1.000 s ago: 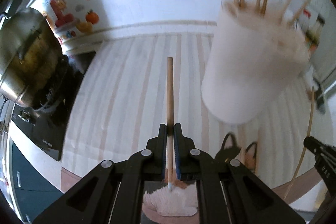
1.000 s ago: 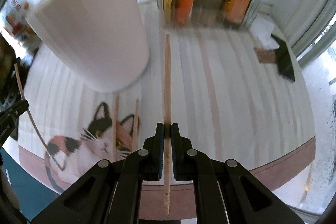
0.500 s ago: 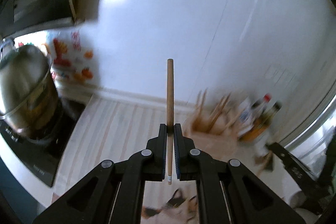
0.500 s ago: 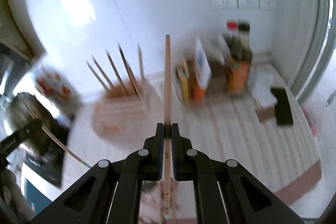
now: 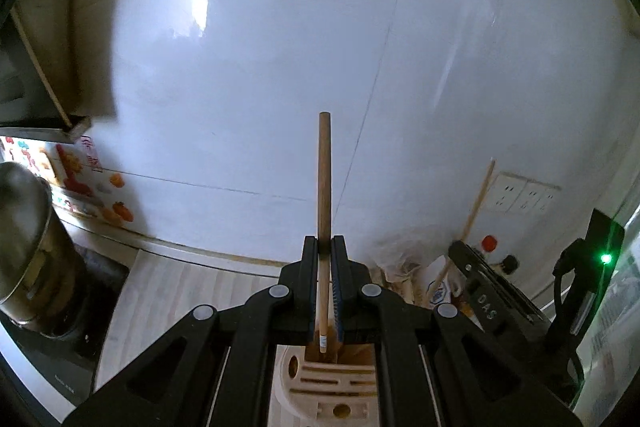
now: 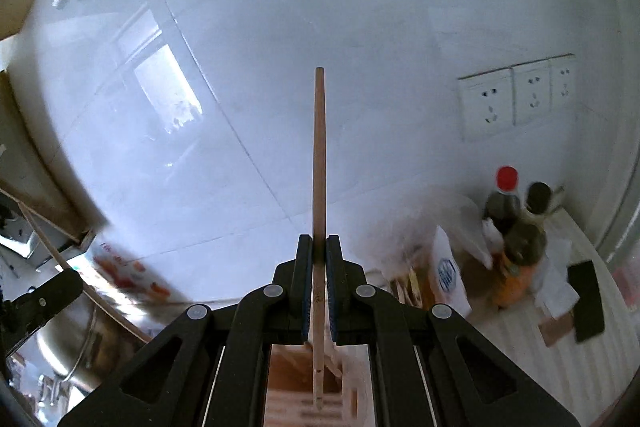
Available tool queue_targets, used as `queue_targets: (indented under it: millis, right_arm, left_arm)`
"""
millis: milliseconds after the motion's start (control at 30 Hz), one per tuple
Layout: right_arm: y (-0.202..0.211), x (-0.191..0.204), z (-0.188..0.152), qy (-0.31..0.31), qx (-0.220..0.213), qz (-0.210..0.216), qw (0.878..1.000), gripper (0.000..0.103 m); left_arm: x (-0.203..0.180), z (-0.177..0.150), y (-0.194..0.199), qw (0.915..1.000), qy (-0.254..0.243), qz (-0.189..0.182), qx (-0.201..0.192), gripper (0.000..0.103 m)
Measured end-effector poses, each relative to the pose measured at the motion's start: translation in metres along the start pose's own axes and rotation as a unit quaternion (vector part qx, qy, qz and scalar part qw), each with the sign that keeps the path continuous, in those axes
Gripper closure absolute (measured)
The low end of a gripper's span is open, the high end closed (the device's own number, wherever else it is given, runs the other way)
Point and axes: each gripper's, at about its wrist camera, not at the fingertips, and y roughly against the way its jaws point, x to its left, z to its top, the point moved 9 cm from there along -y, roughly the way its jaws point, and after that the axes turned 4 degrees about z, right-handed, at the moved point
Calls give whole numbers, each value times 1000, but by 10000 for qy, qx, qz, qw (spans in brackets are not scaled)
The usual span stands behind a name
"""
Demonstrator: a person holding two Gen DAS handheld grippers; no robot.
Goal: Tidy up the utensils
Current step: 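Open both tools to release the chopsticks into the holder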
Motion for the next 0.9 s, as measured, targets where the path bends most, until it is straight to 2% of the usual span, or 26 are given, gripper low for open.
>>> queue_targets:
  millis: [200, 300, 433, 533, 600, 633, 667, 700, 733, 800, 867, 900]
  right_arm:
    - [-40, 0, -13, 56, 50, 47, 10000, 97]
    - [-47, -1, -23, 150, 1, 35, 9999, 96]
    - [-51, -3, -35, 238, 112, 33, 9996, 96]
    - [-51, -2, -46, 379, 354, 114, 9986, 96]
    - [-45, -2, -52, 392, 546, 191, 9976, 94]
    - [-42, -3, -53, 383, 577, 203, 9974, 85]
    - [-35, -4, -53, 342, 595, 220, 9974, 78]
    - [-30, -5, -52, 313, 584, 229, 9975, 64]
    - [-21, -7, -49, 276, 554, 214, 9979, 56]
    - [-6, -11, -45, 231, 488, 113, 9985, 49]
    - [10, -17, -41, 131, 480, 43, 9988, 44]
    - [17, -19, -41, 93, 479, 6, 9988, 39]
  left_arm:
    - [-2, -21, -42, 9993, -101, 102, 347, 99]
    - [3, -31, -55, 9985, -47, 79, 532, 99]
    - [6, -36, -53, 9980, -78, 15, 634, 98]
    - [10, -32, -38, 9978, -73, 47, 650, 91]
    - [17, -26, -22, 9985, -51, 126, 525, 71]
    - [20, -25, -17, 9986, -52, 203, 484, 44]
    - [28, -22, -8, 9985, -48, 352, 407, 23]
    - [33, -21, -3, 9986, -29, 413, 331, 21]
    - [38, -20, 3, 9986, -8, 470, 252, 21]
    - [50, -23, 12, 9978, -37, 612, 238, 17]
    - [60, -29, 16, 9968, -40, 759, 251, 0]
    - [65, -34, 18, 9961, -65, 839, 257, 0]
